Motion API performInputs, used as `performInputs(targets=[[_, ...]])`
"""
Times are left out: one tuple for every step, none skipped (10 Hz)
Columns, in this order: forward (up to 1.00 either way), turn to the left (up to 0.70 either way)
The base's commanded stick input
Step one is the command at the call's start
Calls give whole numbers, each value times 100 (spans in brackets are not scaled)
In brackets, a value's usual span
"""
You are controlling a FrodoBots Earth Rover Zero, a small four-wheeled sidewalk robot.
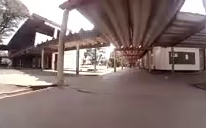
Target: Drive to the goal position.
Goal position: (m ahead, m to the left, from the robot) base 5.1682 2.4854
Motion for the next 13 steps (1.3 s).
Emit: performInputs(targets=[[50,0],[50,0],[50,0],[50,0],[50,0],[50,0],[50,0],[50,0],[50,0],[50,0],[50,0],[50,0],[50,0]])
